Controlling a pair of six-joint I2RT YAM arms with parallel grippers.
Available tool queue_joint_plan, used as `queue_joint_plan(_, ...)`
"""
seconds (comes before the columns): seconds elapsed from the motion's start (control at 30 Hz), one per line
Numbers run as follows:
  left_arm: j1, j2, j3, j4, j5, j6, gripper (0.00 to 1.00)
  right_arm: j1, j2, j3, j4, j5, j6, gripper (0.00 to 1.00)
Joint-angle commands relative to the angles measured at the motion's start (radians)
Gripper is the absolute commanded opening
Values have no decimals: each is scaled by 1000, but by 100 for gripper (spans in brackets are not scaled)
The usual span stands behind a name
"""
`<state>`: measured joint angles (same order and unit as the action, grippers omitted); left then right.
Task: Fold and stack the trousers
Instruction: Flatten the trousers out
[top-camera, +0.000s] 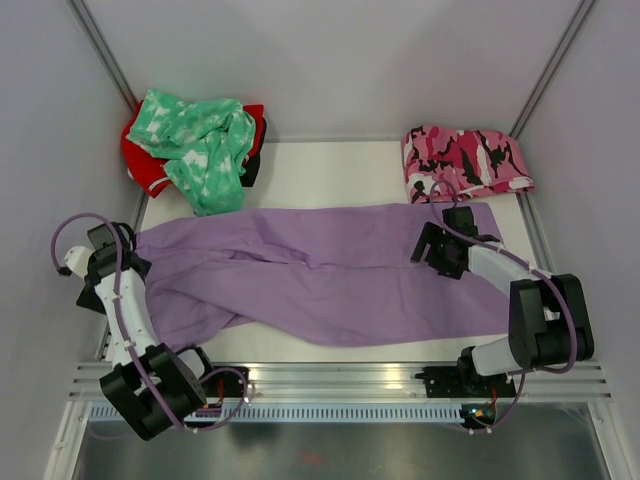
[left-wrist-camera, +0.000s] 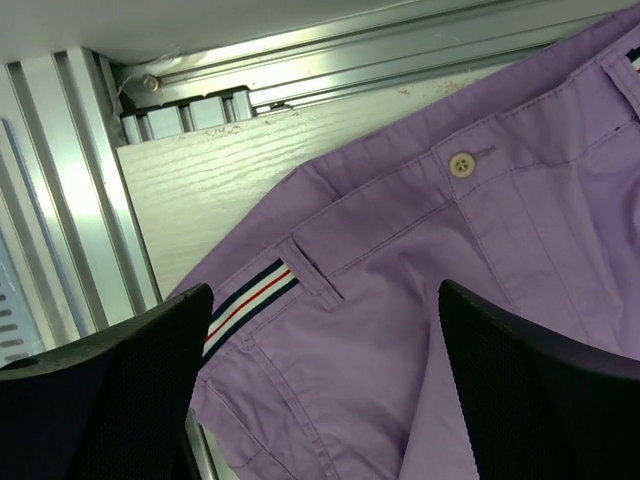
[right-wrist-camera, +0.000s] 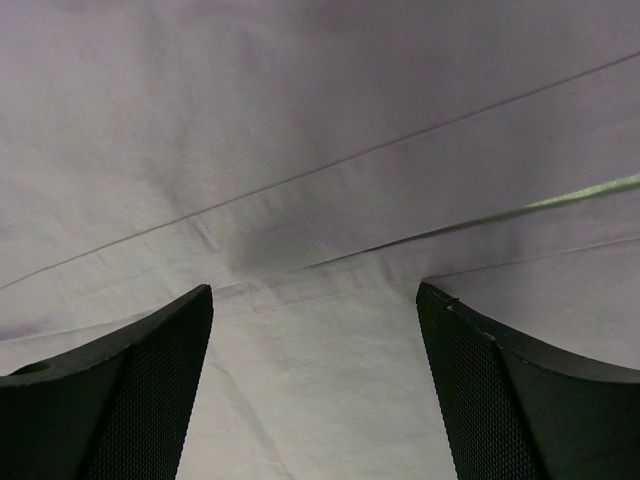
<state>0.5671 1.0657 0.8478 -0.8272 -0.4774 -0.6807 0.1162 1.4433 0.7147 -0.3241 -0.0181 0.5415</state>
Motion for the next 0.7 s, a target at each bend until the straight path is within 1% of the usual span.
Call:
queue_joint_plan(0.0,2,26,-12,-59,14,-150,100,5,34,32,30,-49,-2,89)
queue_joint_plan(0.07,1,54,-67,-52,48,-216,100,5,42,41,28,-59,-2,89)
queue_joint_plan(0.13,2,83,-102,-50,57,-252,100,5,34,43,23,-59,-8,89)
queue_joint_plan(0.23,1,73,-168,-65,74,-330,100,5,23,42,14,-57,-17,89)
queue_joint_plan(0.27,2,65,-180,-63,80,-335,100,5,22,37,14,-56,-18,89)
queue_joint_plan(0.4,1,39,-205,-153,20,-421,100,5,17,23,13,-57,-14,89)
queue_joint_plan(0.5,1,66,-220,-155,31,-468,100,5,16,12,23,-62,0,89)
queue_joint_plan(0.6,1,140,-262,-93,40,-502,99,5,16,19,17,-59,3,89)
queue_joint_plan(0.63,-4,161,-266,-78,24,-525,83,5,16,23,17,-54,5,89)
queue_joint_plan(0.67,-9,199,-259,-91,1,-539,77,5,11,25,11,-49,5,89)
